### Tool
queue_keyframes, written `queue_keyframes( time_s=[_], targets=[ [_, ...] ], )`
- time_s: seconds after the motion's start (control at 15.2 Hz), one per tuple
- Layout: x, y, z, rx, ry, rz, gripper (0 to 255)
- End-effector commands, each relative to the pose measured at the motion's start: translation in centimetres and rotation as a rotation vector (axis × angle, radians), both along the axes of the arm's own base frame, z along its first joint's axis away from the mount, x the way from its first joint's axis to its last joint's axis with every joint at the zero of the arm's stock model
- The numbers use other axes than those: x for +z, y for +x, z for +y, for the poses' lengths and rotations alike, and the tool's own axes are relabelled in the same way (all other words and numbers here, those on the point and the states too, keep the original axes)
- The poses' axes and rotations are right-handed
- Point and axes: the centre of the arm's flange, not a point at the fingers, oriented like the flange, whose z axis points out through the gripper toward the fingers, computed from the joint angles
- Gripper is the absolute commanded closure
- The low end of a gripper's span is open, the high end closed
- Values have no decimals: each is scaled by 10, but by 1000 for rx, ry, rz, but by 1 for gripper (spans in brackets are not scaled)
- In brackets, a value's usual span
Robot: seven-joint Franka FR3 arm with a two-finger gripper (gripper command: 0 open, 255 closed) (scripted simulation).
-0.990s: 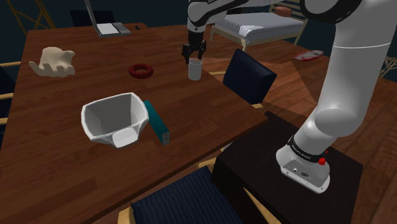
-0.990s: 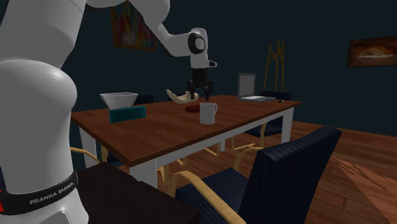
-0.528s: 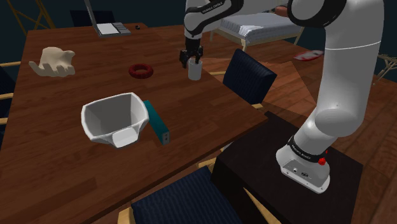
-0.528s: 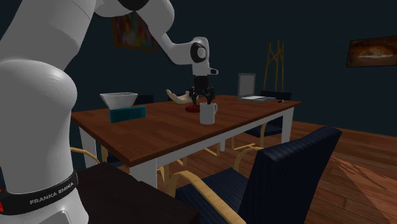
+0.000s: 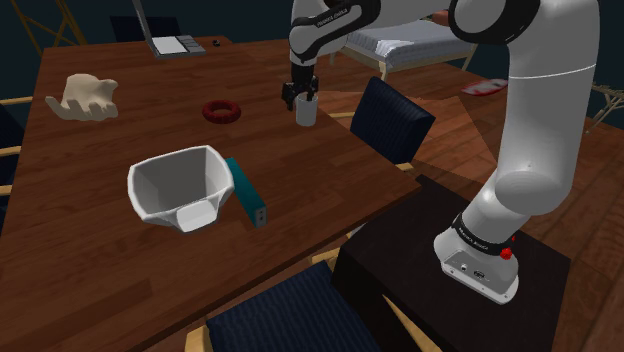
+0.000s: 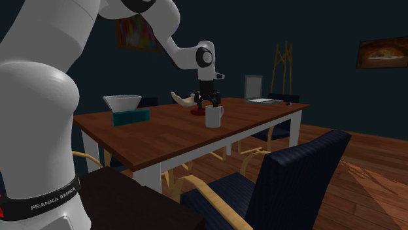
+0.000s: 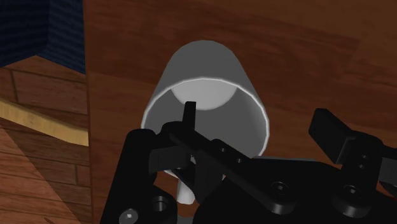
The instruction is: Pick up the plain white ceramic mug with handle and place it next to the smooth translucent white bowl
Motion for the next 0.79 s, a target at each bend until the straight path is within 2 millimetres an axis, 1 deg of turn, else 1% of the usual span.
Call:
queue_keyframes(
  time_s=[0.0, 0.07, 0.66, 0.73],
  targets=[
    [0, 0, 0, 0, 0, 0, 0],
    [0, 0, 0, 0, 0, 0, 255],
    [0, 0, 0, 0, 0, 0, 255],
    [5, 0, 0, 0, 0, 0, 255]
  ],
)
